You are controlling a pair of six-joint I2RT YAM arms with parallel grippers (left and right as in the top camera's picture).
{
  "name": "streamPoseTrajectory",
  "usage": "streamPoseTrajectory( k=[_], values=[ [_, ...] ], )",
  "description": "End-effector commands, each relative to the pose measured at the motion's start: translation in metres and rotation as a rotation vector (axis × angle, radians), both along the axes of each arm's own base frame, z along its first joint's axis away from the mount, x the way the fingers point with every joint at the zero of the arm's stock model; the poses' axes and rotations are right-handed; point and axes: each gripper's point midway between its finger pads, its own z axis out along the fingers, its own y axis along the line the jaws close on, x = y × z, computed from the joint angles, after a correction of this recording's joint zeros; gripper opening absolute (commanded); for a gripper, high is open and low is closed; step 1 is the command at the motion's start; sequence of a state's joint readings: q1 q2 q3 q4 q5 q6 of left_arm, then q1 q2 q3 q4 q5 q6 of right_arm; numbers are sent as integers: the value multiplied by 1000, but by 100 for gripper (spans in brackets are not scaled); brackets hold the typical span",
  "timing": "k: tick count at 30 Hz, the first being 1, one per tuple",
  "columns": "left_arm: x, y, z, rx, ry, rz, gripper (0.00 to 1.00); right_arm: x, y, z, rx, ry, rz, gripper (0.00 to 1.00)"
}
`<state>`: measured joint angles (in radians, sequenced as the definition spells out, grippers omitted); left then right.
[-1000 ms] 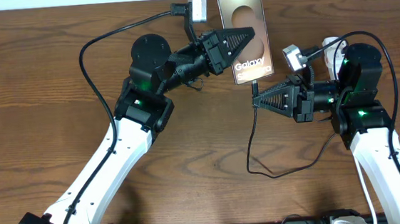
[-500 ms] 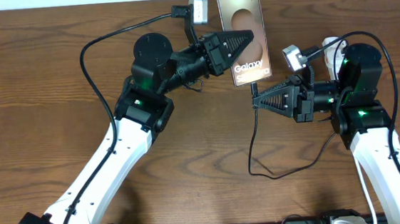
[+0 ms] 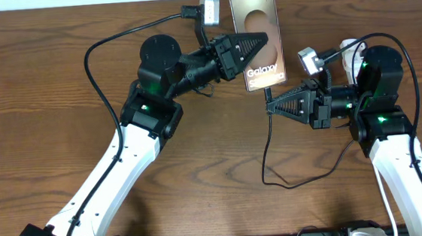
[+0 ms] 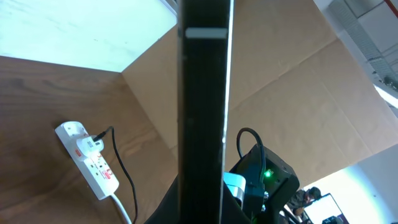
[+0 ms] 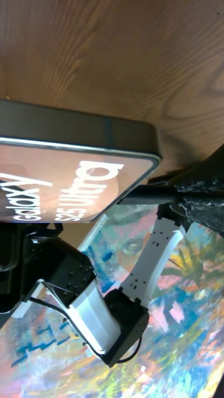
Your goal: Plug charger to phone and switch on socket
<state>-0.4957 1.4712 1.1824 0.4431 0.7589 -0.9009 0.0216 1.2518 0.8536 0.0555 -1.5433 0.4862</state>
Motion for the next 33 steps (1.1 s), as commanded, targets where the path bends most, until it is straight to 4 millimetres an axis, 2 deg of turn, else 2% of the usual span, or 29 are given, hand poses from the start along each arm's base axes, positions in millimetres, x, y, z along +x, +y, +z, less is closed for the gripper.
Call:
streamPoseTrajectory(
  k=[1,10,25,26,27,28,32,33],
  values=[
    [-17,-6,7,-1,-32,-94,7,0,0,4,0,-13,-2,1],
    [-21,-8,5,5,-25,-119,7,7,0,13,0,-25,-24,1],
    [-24,-12,5,4,-25,-126,7,12,0,13,-5,-27,-56,2],
    [-23,-12,5,4,-25,-123,7,12,0,13,-5,-28,-56,4],
    [-23,-12,5,4,-26,-122,7,12,0,13,-5,-29,-56,11],
    [-23,-12,5,3,-26,-119,8,12,0,13,-5,-31,-56,24],
    [-23,-12,5,4,-26,-119,7,13,-1,15,-4,-50,-57,52],
    [-23,-12,5,4,-25,-119,7,13,-1,15,-4,-52,-57,55]
  ],
)
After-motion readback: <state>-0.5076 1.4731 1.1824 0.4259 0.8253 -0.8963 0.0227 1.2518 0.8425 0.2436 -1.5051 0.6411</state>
